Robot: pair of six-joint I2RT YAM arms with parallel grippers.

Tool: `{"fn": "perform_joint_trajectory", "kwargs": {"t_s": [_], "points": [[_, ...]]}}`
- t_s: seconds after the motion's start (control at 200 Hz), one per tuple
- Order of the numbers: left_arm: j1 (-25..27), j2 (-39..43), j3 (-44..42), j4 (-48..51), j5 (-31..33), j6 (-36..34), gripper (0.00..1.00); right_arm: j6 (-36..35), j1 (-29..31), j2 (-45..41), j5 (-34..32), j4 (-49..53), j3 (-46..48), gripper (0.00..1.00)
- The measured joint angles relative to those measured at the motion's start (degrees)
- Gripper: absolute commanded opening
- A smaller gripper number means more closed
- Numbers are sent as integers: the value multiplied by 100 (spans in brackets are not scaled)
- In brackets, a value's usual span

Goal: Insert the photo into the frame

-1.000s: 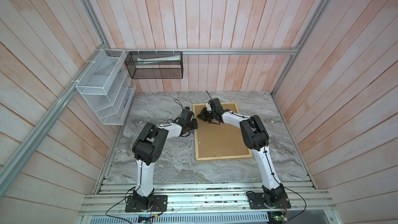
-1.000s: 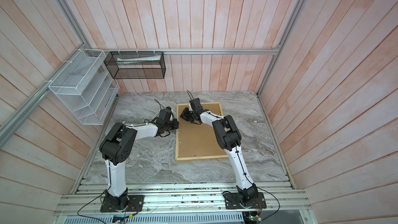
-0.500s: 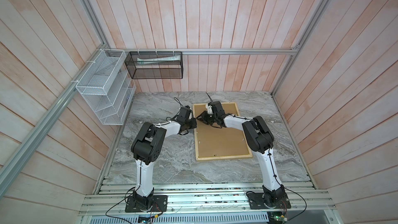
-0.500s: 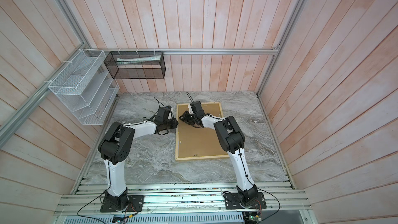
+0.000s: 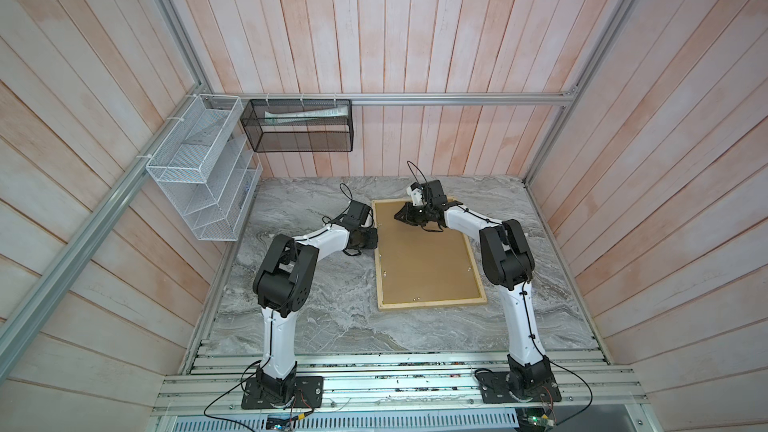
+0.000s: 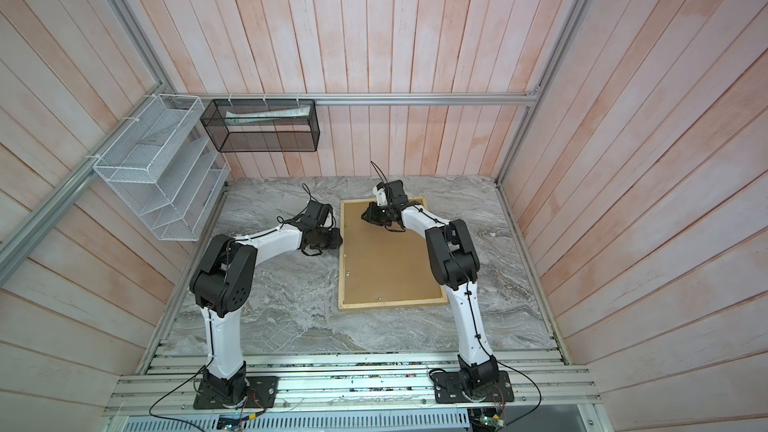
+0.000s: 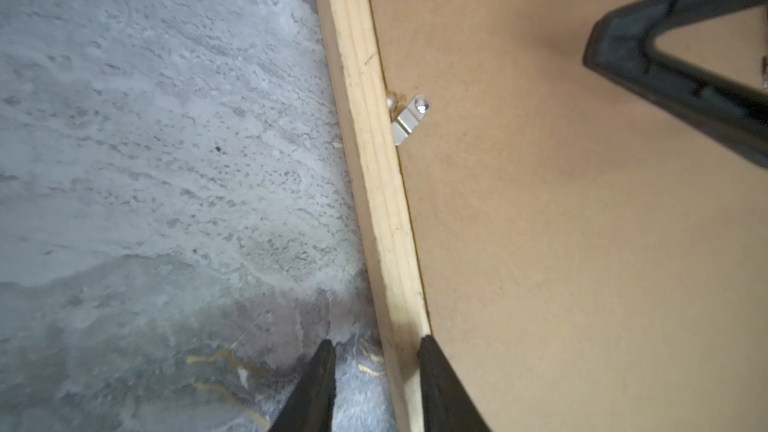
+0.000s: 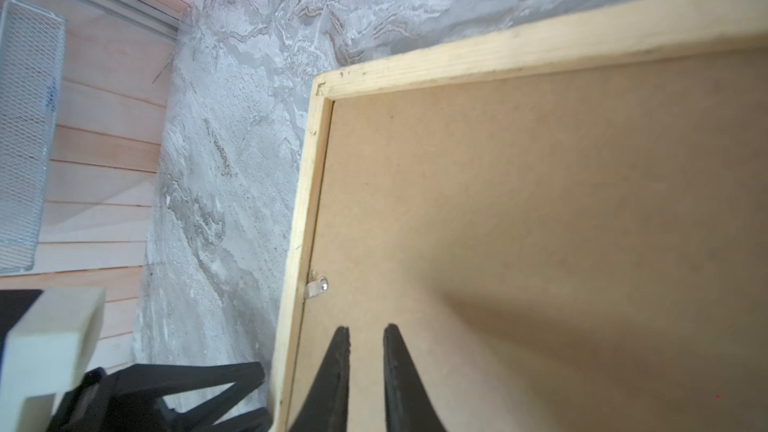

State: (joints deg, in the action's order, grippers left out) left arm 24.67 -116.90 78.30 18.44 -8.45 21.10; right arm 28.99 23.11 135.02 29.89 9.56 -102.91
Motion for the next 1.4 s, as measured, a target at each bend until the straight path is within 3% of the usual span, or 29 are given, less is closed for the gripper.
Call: {"fn": "perform_joint_trajectory", "kwargs": {"t_s": [0.23,0.56,0.795,1.105,1.395], "points": [[293,-2,33,275,192,192,37,-417,-44,149,328,286,-63,18],[660,-216,662,1095,1346,343,26,-743,-33,181,929,271,24,18],[680,-487,1060,1279,1692,-22,18,-817,-22,210,1436,136,55,18],[590,-518,984,907,1526,-645,15,-334,85,588,1580,-354,-249,19],[570,-330,492,221,1294,-636,17,-28,111,643,1373,-527,-306,19]]}}
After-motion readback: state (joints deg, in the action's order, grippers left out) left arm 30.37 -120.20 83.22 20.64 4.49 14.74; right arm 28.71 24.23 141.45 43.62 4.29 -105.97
